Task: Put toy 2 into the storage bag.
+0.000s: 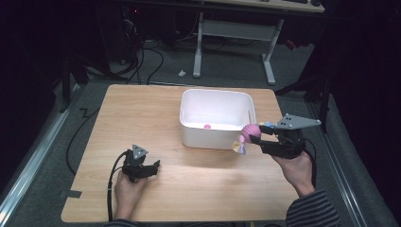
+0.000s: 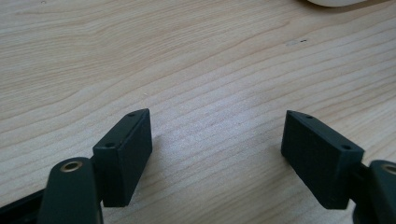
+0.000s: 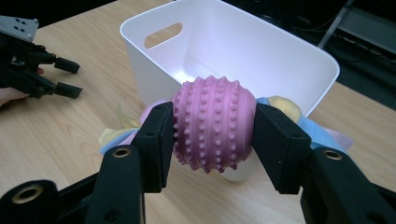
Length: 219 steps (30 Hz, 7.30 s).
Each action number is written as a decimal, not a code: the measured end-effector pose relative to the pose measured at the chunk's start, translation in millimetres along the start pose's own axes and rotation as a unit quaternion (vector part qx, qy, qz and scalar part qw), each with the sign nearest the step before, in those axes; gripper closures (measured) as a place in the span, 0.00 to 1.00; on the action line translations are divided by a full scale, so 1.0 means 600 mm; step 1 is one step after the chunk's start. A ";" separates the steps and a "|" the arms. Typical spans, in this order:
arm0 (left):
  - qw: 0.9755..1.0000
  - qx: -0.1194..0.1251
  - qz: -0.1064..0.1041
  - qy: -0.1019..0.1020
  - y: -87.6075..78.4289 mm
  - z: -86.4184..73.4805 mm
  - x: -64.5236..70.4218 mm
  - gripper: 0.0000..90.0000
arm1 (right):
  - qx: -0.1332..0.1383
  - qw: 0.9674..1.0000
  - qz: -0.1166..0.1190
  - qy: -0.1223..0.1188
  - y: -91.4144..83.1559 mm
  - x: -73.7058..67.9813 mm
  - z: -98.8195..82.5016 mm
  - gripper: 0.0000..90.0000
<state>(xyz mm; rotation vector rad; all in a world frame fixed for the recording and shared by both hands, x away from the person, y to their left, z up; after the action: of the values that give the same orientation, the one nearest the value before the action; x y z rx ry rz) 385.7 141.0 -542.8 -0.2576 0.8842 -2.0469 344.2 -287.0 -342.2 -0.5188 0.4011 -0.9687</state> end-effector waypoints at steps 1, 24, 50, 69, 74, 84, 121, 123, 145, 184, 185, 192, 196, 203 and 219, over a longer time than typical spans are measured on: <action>1.000 0.000 0.000 0.000 0.000 0.000 0.000 0.28 | 0.000 1.000 -0.001 -0.002 0.000 0.000 0.006 0.55; 1.000 0.000 0.001 0.000 0.000 0.000 0.000 0.27 | -0.007 1.000 -0.001 0.013 0.103 -0.005 0.106 0.55; 1.000 -0.001 0.000 0.001 0.000 0.000 0.000 0.27 | -0.073 0.996 0.001 0.042 0.188 0.001 0.069 0.54; 1.000 0.000 0.001 0.001 0.000 0.000 0.001 0.27 | -0.026 0.998 -0.022 0.050 0.116 0.029 0.035 0.43; 1.000 0.000 0.001 0.001 0.000 0.000 0.001 0.27 | 0.000 0.998 -0.033 0.050 0.074 0.036 0.023 0.44; 1.000 0.000 0.000 0.001 0.000 0.000 0.001 0.27 | 0.004 0.997 -0.050 0.065 0.029 0.048 -0.002 0.45; 1.000 0.000 0.000 0.001 0.000 0.000 0.001 0.27 | 0.032 0.993 -0.068 0.093 -0.039 0.057 -0.117 0.45; 1.000 0.000 0.000 0.001 0.000 0.000 0.001 0.27 | 0.034 0.992 -0.067 0.097 -0.038 0.057 -0.124 0.45; 1.000 0.000 0.001 0.000 0.000 0.000 0.001 0.27 | 0.034 0.990 -0.051 0.129 0.005 0.064 -0.183 0.45; 1.000 0.000 0.001 0.001 0.000 0.000 0.001 0.27 | -0.032 0.989 -0.037 0.138 0.127 0.057 -0.229 0.46; 1.000 0.000 0.001 0.001 0.000 0.000 0.001 0.27 | -0.034 0.989 -0.037 0.139 0.130 0.058 -0.231 0.46; 1.000 -0.001 0.001 0.001 0.000 0.000 0.001 0.27 | -0.039 0.990 -0.036 0.134 0.148 0.054 -0.238 0.45; 1.000 0.000 0.001 0.001 0.000 0.000 0.001 0.27 | -0.044 0.990 -0.038 0.130 0.157 0.051 -0.240 0.45; 1.000 0.000 0.001 0.001 0.000 0.000 0.001 0.26 | -0.052 0.990 -0.040 0.123 0.171 0.047 -0.247 0.45; 1.000 -0.001 0.001 0.001 0.000 0.000 0.001 0.27 | -0.056 0.992 -0.050 0.100 0.193 0.040 -0.256 0.44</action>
<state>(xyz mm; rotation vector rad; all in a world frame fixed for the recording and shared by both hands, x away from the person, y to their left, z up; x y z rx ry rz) 385.3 140.5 -542.9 -0.2551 0.8864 -2.0447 350.9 -290.2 -535.7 -0.5496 0.6178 -1.1037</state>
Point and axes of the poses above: each handheld gripper's, and its own axes: y roughly forward along the jaws, z roughly out of its top, x roughly to its right, the point moved 1 cm from there along y, roughly forward along the jaws, and after that the axes turned 12 degrees about y, right-handed, at the moved point
